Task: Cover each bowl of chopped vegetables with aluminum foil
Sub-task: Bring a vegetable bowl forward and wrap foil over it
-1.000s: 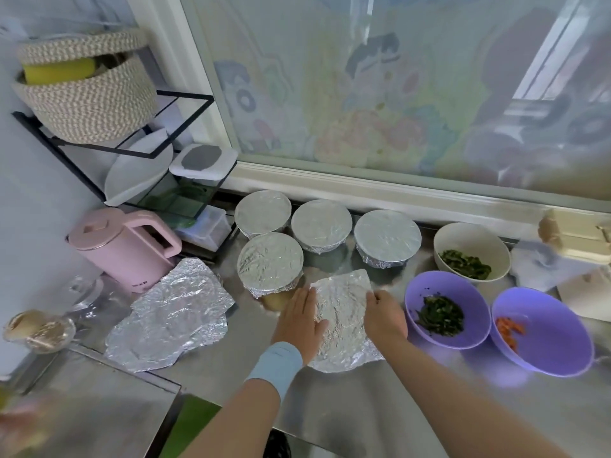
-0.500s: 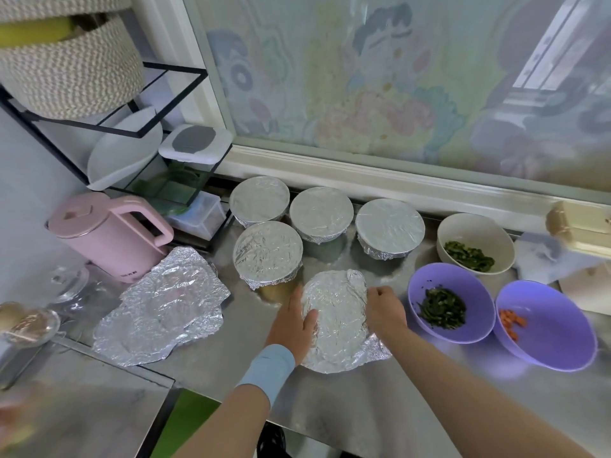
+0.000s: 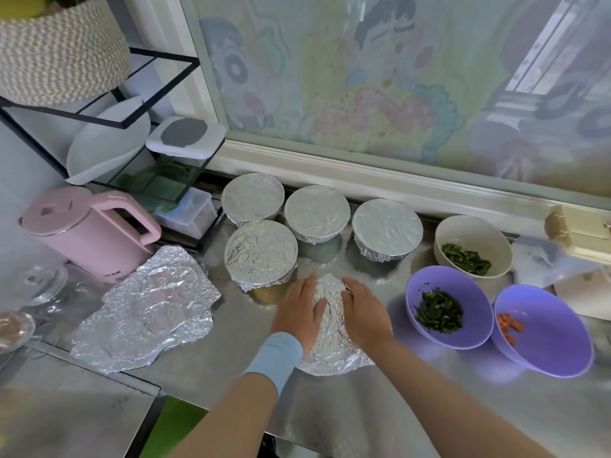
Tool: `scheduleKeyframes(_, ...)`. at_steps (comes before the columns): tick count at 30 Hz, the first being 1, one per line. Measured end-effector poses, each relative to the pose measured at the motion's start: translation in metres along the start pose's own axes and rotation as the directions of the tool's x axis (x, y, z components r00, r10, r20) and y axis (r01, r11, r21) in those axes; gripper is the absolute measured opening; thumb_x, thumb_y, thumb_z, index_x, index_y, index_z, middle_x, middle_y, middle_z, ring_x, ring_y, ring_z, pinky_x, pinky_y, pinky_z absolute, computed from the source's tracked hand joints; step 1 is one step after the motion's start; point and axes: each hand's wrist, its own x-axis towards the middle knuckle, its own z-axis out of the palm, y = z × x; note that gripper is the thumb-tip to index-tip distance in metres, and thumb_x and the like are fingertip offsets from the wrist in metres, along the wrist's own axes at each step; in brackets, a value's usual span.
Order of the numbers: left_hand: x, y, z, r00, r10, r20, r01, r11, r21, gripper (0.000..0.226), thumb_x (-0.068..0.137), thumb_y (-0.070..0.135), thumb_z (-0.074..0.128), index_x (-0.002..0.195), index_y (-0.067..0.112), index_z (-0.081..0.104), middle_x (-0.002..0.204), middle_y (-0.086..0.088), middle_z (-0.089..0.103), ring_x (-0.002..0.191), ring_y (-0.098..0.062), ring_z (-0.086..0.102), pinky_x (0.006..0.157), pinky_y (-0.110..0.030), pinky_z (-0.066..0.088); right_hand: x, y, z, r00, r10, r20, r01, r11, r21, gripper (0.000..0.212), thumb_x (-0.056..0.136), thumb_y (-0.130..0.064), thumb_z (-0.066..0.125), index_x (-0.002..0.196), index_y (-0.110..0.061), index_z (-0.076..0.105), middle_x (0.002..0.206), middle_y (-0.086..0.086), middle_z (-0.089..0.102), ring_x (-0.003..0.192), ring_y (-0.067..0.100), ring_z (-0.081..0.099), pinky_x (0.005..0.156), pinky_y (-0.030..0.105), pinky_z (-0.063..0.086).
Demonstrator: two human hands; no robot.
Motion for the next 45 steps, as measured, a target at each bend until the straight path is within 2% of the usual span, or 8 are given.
scheduleKeyframes(4,0.002,-0.002,-0.002,0.999,-0.039,-0.037,0.037,0.997,-0.067,0.046,0.101,0.038,0.040,0.145,0.024,0.037,0.144,0.004,0.043,0.129,-0.015,0.045,0.101,-0.031,0.039,0.006,0.003,-0.003,0.995,0.095,0.006,-0.095,0.991,0.091,0.023,0.101,-0.037,0.039,0.116,-0.034,0.056,0.089,-0.010,0.067,0.085,0.017,0.062,0.076,0.032,0.047)
scheduleKeyframes(8,0.003,-0.002,-0.003,0.997,-0.082,-0.013,0.079,0.986,-0.144,0.043,0.102,0.037,0.039,0.144,0.029,0.039,0.144,0.010,0.045,0.125,-0.013,0.050,0.099,-0.033,0.043,0.006,0.007,-0.002,0.993,0.116,0.009,-0.116,0.978,0.173,0.015,0.100,-0.037,0.043,0.104,-0.036,0.057,0.076,-0.009,0.065,0.074,0.013,0.061,0.068,0.030,0.046)
scheduleKeyframes(13,0.000,-0.010,-0.014,0.992,-0.100,-0.074,0.066,0.925,-0.374,0.042,0.103,0.022,0.039,0.146,0.023,0.038,0.145,0.008,0.045,0.131,-0.008,0.043,0.110,-0.027,0.034,0.005,0.014,-0.006,0.998,0.020,0.054,-0.028,0.989,0.148,0.034,0.099,-0.032,0.048,0.132,-0.026,0.051,0.121,-0.009,0.059,0.110,0.014,0.056,0.098,0.033,0.045)
scheduleKeyframes(17,-0.022,-0.022,-0.012,0.951,0.129,-0.281,-0.156,0.985,-0.077,0.038,0.101,0.022,0.037,0.135,0.013,0.053,0.137,-0.002,0.054,0.126,-0.016,0.048,0.106,-0.039,0.043,-0.015,0.025,-0.003,0.959,-0.239,-0.151,0.208,0.959,-0.193,0.046,0.096,-0.029,0.040,0.139,-0.016,0.045,0.145,0.006,0.042,0.136,0.024,0.036,0.111,0.040,0.033)
scheduleKeyframes(21,-0.038,-0.022,0.003,0.979,0.182,-0.091,-0.177,0.982,0.060,0.066,0.093,0.050,0.035,0.149,0.014,0.035,0.159,-0.003,0.026,0.146,-0.019,0.025,0.118,-0.037,0.026,-0.032,0.037,0.011,0.934,-0.352,-0.055,0.330,0.913,-0.239,0.062,0.096,-0.044,0.034,0.150,-0.013,0.032,0.159,0.005,0.024,0.149,0.019,0.015,0.119,0.035,0.017)
scheduleKeyframes(30,-0.038,-0.033,-0.004,0.952,0.269,0.148,-0.297,0.931,0.213,0.101,0.082,0.074,0.042,0.157,0.021,-0.001,0.161,0.002,-0.022,0.147,-0.013,-0.023,0.120,-0.035,0.000,-0.035,0.045,0.000,0.862,-0.503,0.068,0.501,0.823,-0.268,0.084,0.095,-0.064,0.033,0.155,-0.010,0.014,0.163,0.009,0.002,0.151,0.024,-0.003,0.121,0.047,0.010)
scheduleKeyframes(40,-0.037,-0.036,-0.018,0.866,0.327,0.377,-0.466,0.800,0.377,0.122,0.073,0.085,0.044,0.151,0.016,-0.021,0.155,0.003,-0.034,0.142,-0.011,-0.035,0.116,-0.029,-0.021,-0.039,0.057,-0.013,0.719,-0.629,0.297,0.684,0.561,-0.466,0.094,0.088,-0.078,0.037,0.155,-0.015,0.019,0.163,0.011,0.005,0.151,0.029,0.002,0.117,0.051,0.019)
scheduleKeyframes(45,-0.037,-0.047,-0.007,0.867,0.377,0.326,-0.495,0.732,0.468,0.113,0.079,0.084,0.038,0.155,0.007,0.004,0.164,-0.012,-0.003,0.151,-0.026,-0.009,0.121,-0.044,0.009,-0.039,0.061,-0.008,0.704,-0.640,0.308,0.688,0.507,-0.519,0.086,0.091,-0.075,0.033,0.152,-0.015,0.030,0.162,0.010,0.015,0.150,0.029,0.010,0.116,0.052,0.023)
